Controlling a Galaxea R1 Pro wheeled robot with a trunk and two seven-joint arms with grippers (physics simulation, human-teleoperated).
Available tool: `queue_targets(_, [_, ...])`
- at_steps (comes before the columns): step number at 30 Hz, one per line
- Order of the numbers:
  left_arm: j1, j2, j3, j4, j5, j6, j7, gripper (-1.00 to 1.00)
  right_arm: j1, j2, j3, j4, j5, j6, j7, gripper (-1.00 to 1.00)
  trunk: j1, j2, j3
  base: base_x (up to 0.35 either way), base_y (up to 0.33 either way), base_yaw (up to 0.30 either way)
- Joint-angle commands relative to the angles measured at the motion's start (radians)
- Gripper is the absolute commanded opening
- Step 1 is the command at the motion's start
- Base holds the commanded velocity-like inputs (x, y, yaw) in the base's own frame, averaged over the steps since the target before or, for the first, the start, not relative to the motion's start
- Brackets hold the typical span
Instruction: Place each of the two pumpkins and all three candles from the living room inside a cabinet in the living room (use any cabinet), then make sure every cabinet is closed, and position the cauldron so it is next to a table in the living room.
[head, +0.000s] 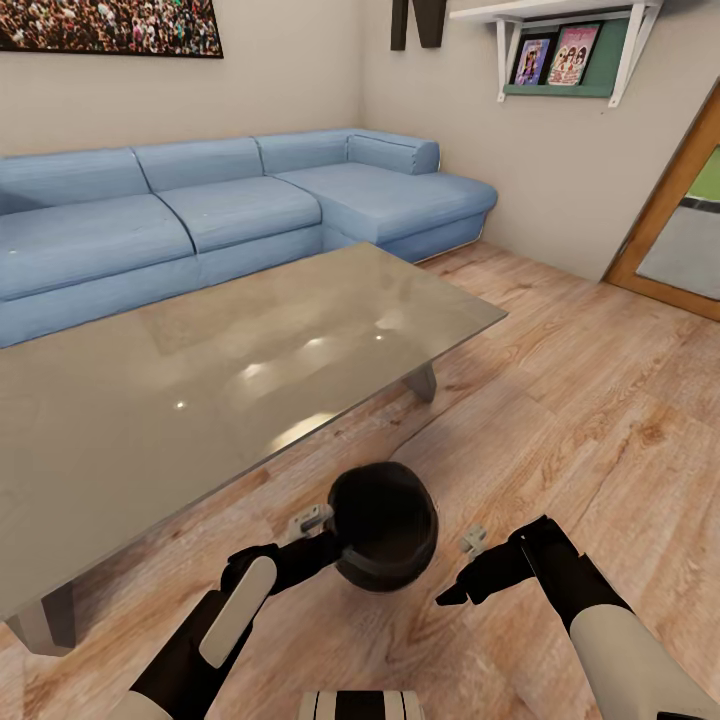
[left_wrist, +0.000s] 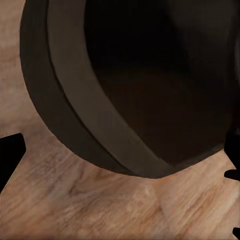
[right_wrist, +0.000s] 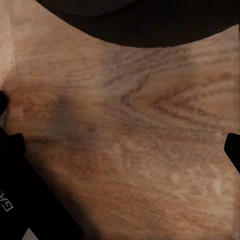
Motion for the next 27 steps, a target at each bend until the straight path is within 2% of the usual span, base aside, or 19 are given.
queue_targets(1, [0.0, 0.0, -0.001, -0.001, 0.011, 0.002, 0.01, 1.0, 0.0, 0.001, -0.004, -0.001, 0.007, 0.008, 0.007, 1.0, 0.0, 0.0, -0.001, 0.0, 0.0, 0.0])
queue_targets(21, [0.0, -0.001, -0.01, -0.01, 0.012, 0.002, 0.008, 1.0, 0.0, 0.001, -0.005, -0.002, 0.007, 0.007, 0.009, 1.0, 0.0, 0.0, -0.001, 0.0, 0.0, 0.0])
queue_targets(27, [0.0, -0.001, -0.011, -0.012, 0.012, 0.002, 0.008, 1.0, 0.0, -0.001, -0.009, -0.013, -0.005, 0.007, 0.014, 1.0, 0.0, 0.0, -0.001, 0.0, 0.0, 0.0])
